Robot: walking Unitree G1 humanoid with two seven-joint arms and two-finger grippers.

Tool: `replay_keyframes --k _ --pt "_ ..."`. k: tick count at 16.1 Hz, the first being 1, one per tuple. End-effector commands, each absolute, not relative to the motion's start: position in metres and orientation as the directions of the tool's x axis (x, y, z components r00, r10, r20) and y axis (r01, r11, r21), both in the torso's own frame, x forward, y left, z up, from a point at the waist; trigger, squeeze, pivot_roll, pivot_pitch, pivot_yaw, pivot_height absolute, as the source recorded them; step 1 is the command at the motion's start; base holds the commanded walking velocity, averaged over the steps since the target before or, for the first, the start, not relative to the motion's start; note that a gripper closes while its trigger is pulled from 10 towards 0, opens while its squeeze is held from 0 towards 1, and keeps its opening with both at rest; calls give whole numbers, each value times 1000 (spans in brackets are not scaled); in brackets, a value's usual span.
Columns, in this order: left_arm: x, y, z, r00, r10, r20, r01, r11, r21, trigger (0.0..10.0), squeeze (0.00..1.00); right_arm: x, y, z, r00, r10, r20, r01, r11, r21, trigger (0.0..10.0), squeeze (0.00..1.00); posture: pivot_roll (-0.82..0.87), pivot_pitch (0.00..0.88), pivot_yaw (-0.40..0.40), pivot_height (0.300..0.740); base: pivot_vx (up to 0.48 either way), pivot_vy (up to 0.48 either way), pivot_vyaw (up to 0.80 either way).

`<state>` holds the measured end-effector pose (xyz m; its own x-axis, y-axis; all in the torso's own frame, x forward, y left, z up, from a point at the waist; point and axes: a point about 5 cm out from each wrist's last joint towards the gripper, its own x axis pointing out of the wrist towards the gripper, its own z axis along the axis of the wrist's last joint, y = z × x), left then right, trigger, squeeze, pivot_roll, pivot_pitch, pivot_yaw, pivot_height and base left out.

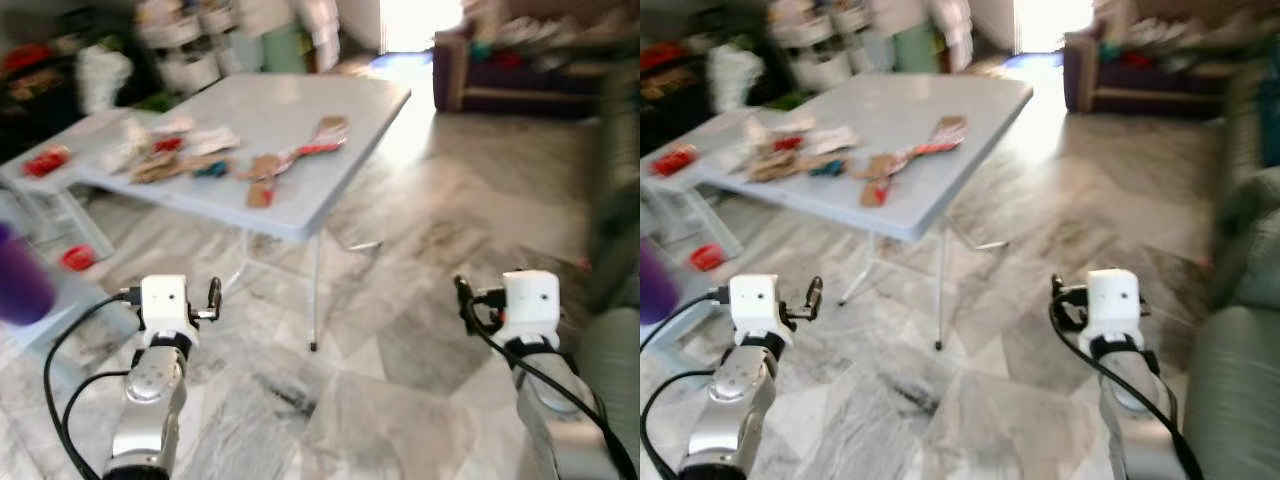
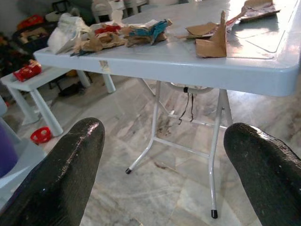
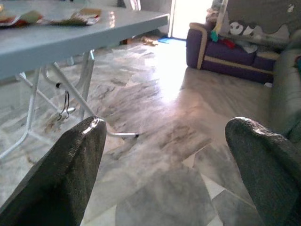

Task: Picking trash to rubbish bin

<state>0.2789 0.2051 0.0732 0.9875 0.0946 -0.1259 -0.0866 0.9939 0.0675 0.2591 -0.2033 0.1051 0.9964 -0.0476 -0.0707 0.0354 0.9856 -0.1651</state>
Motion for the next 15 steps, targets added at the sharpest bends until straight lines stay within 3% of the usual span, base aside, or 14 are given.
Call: replay_keyframes --k 1,6,15 --pt "282 209 80 988 107 -109 -100 992 71 10000 0 261 -201 111 998 -50 -45 43 989 -139 10000 0 -70 0 86 740 0 0 0" --pt "282 208 78 987 107 -120 -100 993 63 10000 0 260 -202 112 998 -49 -43 43 990 -136 10000 0 -72 0 83 740 0 0 0" --pt "283 208 75 985 99 -139 -91 994 63 10000 0 260 -205 112 997 -65 -49 57 987 -147 10000 0 -73 0 82 740 0 402 0"
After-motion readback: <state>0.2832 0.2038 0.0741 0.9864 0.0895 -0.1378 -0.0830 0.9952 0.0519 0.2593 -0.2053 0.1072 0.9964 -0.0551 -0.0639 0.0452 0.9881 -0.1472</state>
